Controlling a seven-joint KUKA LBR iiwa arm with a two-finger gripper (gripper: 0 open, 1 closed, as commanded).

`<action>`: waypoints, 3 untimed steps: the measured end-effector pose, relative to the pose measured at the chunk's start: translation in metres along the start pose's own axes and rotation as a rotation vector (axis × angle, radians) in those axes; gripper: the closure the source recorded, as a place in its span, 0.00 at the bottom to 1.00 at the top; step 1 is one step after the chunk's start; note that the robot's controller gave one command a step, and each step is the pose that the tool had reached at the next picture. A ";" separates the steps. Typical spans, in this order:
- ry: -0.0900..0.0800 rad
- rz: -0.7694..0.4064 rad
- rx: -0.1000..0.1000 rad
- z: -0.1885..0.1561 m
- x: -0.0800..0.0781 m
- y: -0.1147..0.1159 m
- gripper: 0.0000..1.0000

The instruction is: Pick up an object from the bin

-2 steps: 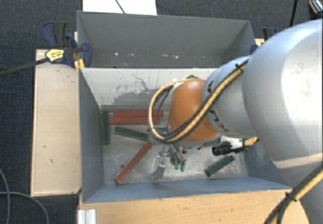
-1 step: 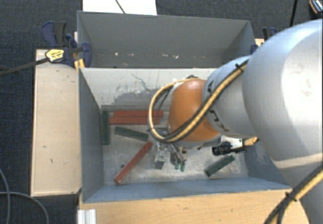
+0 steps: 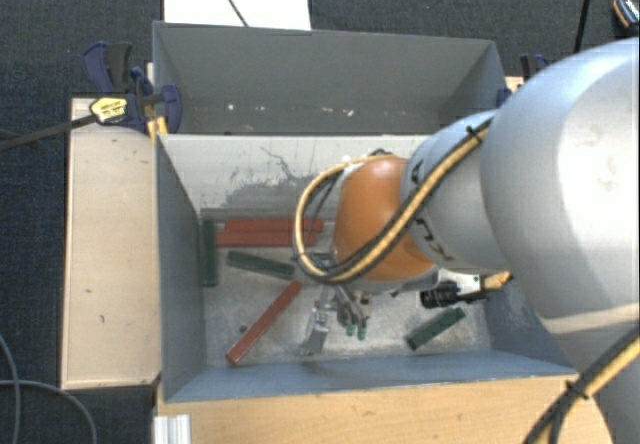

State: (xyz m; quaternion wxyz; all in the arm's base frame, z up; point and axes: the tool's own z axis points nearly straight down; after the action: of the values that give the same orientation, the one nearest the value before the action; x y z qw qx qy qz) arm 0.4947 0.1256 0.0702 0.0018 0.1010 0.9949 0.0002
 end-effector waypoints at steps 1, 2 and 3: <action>0.000 -0.001 0.000 0.000 0.000 0.000 1.00; 0.000 -0.001 0.000 0.000 0.000 0.000 0.00; -0.003 -0.259 -0.002 -0.020 -0.052 0.013 0.00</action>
Offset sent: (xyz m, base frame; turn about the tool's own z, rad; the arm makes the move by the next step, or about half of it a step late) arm 0.0000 0.0000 0.0000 0.0000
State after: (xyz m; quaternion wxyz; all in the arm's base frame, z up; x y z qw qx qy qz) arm 0.5486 0.1280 0.0902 0.0034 -0.0284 0.9996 0.0007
